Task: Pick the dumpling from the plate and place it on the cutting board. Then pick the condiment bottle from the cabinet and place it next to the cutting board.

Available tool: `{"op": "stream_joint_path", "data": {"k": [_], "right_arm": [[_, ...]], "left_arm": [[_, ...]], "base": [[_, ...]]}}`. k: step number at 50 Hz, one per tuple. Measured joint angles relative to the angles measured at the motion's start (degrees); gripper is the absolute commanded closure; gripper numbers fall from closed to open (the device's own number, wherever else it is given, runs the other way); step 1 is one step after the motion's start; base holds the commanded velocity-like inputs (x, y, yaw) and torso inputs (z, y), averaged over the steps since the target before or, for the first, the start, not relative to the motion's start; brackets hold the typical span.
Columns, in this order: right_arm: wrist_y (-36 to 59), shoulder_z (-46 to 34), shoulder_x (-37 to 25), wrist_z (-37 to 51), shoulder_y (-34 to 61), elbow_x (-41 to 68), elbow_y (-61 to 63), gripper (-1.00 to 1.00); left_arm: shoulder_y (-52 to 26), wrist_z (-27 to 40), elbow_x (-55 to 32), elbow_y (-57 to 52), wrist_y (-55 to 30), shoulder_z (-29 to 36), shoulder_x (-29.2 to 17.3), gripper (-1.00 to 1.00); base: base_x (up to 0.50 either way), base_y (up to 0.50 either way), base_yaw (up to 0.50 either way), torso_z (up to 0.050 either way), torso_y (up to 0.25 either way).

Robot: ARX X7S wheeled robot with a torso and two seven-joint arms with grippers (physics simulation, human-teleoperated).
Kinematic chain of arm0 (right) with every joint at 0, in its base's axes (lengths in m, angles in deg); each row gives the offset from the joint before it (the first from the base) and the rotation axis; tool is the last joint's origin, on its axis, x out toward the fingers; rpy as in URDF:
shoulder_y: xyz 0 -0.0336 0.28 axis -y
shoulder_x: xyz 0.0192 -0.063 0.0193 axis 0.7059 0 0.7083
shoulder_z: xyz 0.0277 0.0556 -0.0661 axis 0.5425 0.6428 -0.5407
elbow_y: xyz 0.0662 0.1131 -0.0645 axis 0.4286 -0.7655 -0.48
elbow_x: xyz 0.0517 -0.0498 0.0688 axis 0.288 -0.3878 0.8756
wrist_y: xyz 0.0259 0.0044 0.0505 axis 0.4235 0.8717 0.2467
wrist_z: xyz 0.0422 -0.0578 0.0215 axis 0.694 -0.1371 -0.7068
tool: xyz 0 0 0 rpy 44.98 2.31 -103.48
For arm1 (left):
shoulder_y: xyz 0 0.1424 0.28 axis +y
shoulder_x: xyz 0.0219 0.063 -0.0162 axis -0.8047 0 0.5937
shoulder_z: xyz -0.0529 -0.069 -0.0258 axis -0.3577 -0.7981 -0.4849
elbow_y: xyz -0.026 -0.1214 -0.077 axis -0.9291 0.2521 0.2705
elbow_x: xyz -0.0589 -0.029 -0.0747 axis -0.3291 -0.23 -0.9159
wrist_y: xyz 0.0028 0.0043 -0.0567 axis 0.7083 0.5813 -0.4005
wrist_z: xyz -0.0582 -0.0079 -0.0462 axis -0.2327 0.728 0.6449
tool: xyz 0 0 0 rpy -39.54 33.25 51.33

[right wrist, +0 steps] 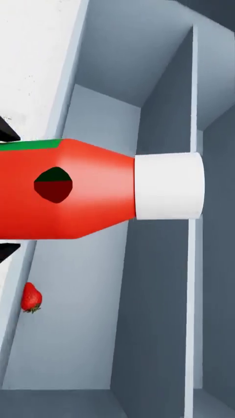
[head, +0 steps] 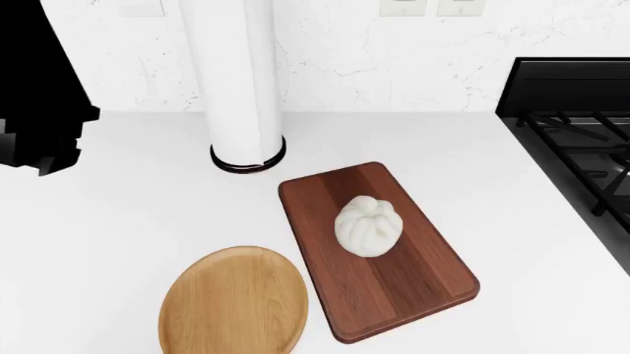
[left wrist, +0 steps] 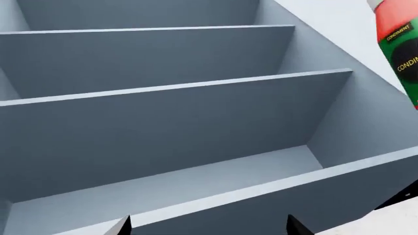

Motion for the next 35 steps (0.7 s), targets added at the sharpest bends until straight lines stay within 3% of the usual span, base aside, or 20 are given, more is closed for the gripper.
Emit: {"op": "stream_joint_path", "data": {"k": [17, 35], "right_arm": [[-6.5, 6.1, -4.5, -0.4, -20.9, -0.8, 16.5, 1.00], [-0.4, 18.0, -2.3, -9.8, -45.0, -10.5, 24.1, 1.00]], "left_arm": [[-0.2, 0.4, 1.1, 0.2, 0.5, 1.0, 0.0, -1.00], [-0.4, 0.4, 2.3, 0.9, 1.8, 2.1, 0.0, -1.00]], "base": [[0.01, 0.01, 0.00, 0.000, 0.000], [0.00, 0.01, 0.00, 0.000, 0.000]]}}
